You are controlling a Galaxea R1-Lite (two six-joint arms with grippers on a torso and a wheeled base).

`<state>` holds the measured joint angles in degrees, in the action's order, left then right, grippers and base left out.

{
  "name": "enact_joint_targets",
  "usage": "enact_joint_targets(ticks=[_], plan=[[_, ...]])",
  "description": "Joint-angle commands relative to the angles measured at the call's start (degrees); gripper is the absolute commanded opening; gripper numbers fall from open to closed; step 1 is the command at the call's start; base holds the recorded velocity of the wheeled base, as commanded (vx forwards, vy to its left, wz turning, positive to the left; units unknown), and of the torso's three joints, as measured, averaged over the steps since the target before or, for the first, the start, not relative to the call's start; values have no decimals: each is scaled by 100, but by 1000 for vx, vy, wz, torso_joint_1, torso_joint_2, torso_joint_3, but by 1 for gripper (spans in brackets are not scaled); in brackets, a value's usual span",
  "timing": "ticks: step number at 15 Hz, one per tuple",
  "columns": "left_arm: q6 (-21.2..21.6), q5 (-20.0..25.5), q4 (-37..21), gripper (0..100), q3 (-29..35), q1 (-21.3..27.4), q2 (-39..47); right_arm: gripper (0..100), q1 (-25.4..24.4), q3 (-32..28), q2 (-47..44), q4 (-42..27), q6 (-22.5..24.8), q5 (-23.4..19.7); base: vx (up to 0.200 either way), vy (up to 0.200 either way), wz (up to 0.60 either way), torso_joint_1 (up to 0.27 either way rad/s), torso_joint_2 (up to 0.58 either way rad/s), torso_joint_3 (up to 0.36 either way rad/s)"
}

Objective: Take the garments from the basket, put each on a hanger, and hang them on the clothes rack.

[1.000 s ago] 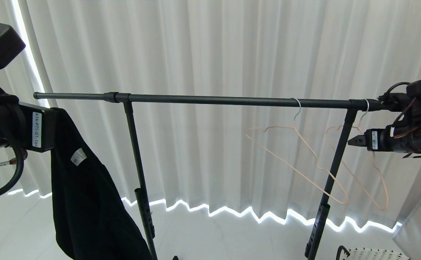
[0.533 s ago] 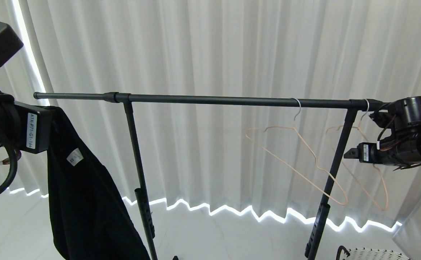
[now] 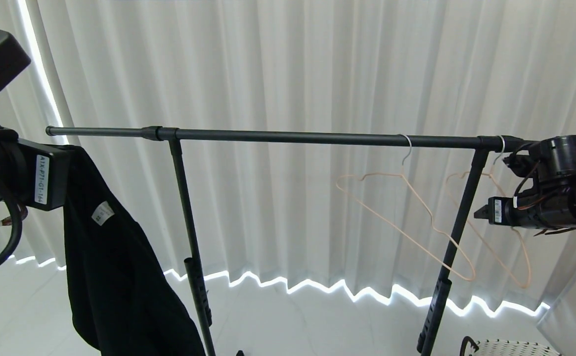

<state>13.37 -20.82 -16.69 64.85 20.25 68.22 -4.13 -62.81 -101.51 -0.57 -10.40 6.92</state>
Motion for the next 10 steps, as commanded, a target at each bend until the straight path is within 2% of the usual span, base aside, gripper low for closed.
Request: enact_joint_targets(ticks=[1, 10], plan=[[-1, -1, -1, 0, 1, 5, -45, 0, -26, -4, 61, -4, 3, 2, 0, 0, 0, 0, 0, 0], [-1, -1, -1, 0, -8, -3, -169, 0, -70, -4, 606, 13, -6, 2, 0, 0, 0, 0, 0, 0]])
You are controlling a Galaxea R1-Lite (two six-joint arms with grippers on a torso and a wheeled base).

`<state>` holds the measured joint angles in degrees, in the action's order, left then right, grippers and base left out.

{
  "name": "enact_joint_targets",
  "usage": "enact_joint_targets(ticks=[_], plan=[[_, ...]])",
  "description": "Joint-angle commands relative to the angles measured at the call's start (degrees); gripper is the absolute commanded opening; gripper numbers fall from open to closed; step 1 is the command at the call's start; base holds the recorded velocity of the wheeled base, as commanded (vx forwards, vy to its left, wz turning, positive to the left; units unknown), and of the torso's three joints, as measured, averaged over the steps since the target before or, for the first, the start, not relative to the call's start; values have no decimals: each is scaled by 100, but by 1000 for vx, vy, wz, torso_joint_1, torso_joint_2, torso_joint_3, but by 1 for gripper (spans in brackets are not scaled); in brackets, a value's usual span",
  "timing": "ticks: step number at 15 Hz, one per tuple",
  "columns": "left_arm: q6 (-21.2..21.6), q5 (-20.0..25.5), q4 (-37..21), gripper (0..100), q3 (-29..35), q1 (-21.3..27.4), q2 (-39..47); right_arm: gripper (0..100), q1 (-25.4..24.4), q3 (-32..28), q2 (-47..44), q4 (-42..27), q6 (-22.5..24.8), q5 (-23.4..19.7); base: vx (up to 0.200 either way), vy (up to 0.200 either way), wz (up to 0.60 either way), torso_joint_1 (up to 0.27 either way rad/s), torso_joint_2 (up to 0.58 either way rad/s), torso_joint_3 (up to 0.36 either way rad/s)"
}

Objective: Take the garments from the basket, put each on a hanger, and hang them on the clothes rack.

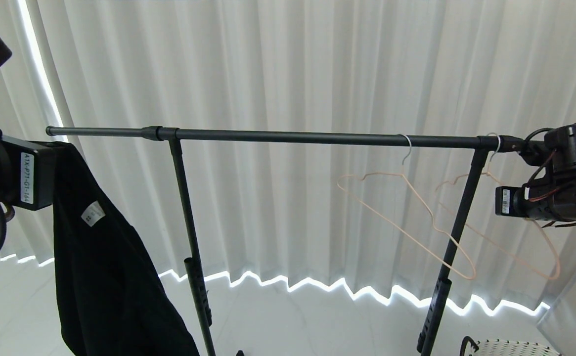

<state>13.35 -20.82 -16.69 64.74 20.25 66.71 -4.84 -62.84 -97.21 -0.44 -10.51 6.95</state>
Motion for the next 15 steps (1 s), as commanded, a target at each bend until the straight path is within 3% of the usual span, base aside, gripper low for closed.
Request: enact_joint_targets(ticks=[1, 11, 13, 15], plan=[[1, -1, -1, 0, -6, -3, -53, 0, 1, 9, 264, 0, -4, -1, 0, 0, 0, 0, 0, 0], [1, -1, -1, 0, -41, -3, -176, 0, -122, 62, 861, 123, 75, 61, 0, 0, 0, 0, 0, 0], [1, -1, -1, 0, -41, -3, -176, 0, -105, 440, 1204, 149, 383, 61, 0, 0, 0, 0, 0, 0], [1, -1, -1, 0, -41, -3, -176, 0, -105, 800, 1477, 290, 523, 61, -200, 0, 0, 5, 0, 2]])
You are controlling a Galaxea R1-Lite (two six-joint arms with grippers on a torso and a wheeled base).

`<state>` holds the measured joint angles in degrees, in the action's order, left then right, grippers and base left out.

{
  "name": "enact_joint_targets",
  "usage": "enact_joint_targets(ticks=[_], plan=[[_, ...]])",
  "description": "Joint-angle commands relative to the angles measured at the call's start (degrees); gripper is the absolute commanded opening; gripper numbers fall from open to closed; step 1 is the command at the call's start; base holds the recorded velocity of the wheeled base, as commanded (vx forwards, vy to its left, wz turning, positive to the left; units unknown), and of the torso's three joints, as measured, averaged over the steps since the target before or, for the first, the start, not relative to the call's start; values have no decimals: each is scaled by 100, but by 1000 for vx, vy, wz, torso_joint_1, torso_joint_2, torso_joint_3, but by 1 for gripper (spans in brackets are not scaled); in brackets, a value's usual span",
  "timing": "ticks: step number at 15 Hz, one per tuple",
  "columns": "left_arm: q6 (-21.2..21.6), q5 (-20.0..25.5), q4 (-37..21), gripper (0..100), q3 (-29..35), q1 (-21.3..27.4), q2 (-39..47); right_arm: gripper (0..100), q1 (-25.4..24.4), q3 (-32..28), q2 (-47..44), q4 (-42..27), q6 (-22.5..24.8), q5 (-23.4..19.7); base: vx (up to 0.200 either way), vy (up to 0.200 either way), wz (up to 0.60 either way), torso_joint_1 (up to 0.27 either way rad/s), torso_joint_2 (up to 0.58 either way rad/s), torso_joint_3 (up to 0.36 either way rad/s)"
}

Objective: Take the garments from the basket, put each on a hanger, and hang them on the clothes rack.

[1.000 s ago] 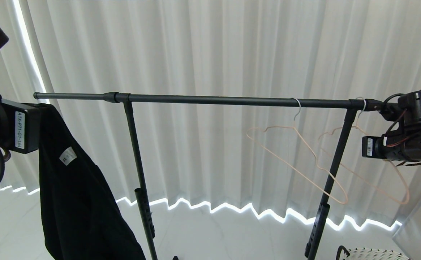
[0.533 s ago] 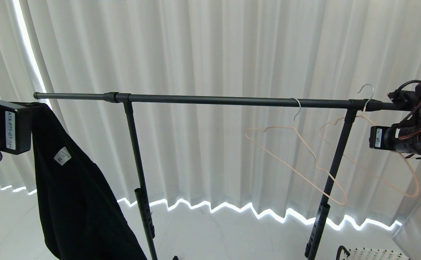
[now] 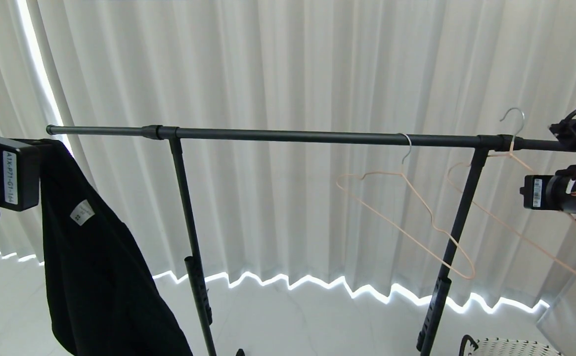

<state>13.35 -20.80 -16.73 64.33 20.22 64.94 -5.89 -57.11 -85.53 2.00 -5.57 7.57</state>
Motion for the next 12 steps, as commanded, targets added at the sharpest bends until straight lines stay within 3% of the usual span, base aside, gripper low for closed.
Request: enact_joint_targets(ticks=[1, 6, 11, 12], plan=[[1, -3, 3, 0, 1, -1, 1, 0, 0, 394, 441, 134, 65, -1, -200, 0, 0, 12, 7, -2], [1, -3, 3, 0, -8, -1, 10, 0, -9, 895, 1056, 187, 214, -10, -200, 0, 0, -4, 3, 5], [1, -3, 3, 0, -17, -1, 63, 0, -97, 974, 1267, 187, 390, -28, -200, 0, 0, 6, 4, 2], [-8, -3, 3, 0, -17, -1, 63, 0, -123, 974, 1284, 187, 390, -28, 0, 0, 0, 0, 0, 0]])
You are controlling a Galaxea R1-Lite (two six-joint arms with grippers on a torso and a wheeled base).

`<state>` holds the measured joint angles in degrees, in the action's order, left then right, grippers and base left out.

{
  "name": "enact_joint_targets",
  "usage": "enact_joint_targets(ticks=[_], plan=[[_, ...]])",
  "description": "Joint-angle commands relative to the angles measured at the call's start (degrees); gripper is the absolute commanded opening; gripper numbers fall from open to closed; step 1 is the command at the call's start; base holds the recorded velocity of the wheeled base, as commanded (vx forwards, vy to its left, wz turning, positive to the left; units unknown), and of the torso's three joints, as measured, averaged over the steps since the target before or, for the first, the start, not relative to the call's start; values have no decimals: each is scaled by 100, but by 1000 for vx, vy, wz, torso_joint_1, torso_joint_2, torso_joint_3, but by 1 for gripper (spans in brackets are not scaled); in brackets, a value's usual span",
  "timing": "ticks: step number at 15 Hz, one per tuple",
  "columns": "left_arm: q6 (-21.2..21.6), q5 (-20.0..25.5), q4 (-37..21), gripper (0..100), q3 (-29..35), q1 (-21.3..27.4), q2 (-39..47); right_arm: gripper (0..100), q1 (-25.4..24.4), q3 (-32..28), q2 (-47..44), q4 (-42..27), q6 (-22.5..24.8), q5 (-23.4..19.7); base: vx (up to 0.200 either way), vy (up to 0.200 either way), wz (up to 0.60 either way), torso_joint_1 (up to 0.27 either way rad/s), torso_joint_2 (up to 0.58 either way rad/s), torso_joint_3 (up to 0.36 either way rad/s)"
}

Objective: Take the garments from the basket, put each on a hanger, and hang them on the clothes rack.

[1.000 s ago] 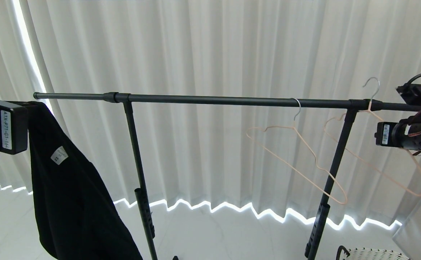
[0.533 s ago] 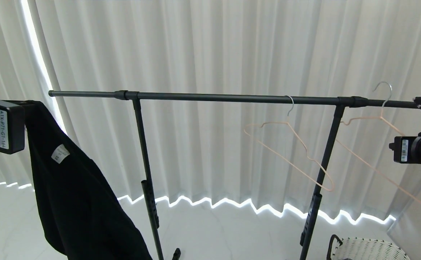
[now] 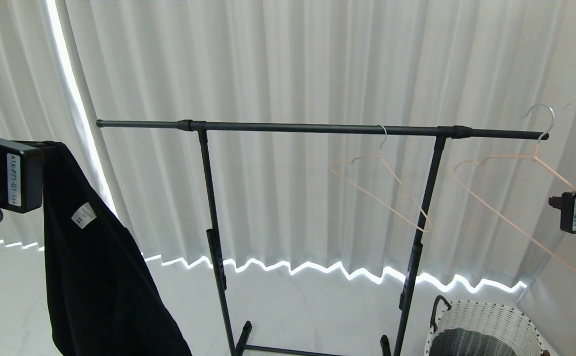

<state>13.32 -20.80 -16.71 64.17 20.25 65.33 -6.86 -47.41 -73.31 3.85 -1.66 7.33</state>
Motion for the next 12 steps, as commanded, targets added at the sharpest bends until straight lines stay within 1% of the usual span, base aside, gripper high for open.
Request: enact_joint_targets(ticks=[1, 4, 6, 10, 12], plan=[[-5, -3, 1, 0, -1, -3, 24, 0, -61, 4, 72, 1, -1, -3, 0, 0, 0, 0, 0, 0], [-5, -3, 1, 0, -89, -3, 15, 0, -157, -5, 133, 10, -1, -12, 0, 0, 0, 0, 0, 0], [-5, -3, 10, 0, -238, -3, -29, 0, -368, -14, 265, 10, -10, -30, 0, 0, 0, 0, 0, 0], [-5, -3, 10, 0, -238, -3, -20, 0, -834, -23, 529, 19, -10, -126, 0, 0, 0, 0, 0, 0], [-5, -3, 1, 0, -230, -3, -11, 0, -992, -23, 608, 19, -10, -205, 0, 200, 0, 2, 2, 7]])
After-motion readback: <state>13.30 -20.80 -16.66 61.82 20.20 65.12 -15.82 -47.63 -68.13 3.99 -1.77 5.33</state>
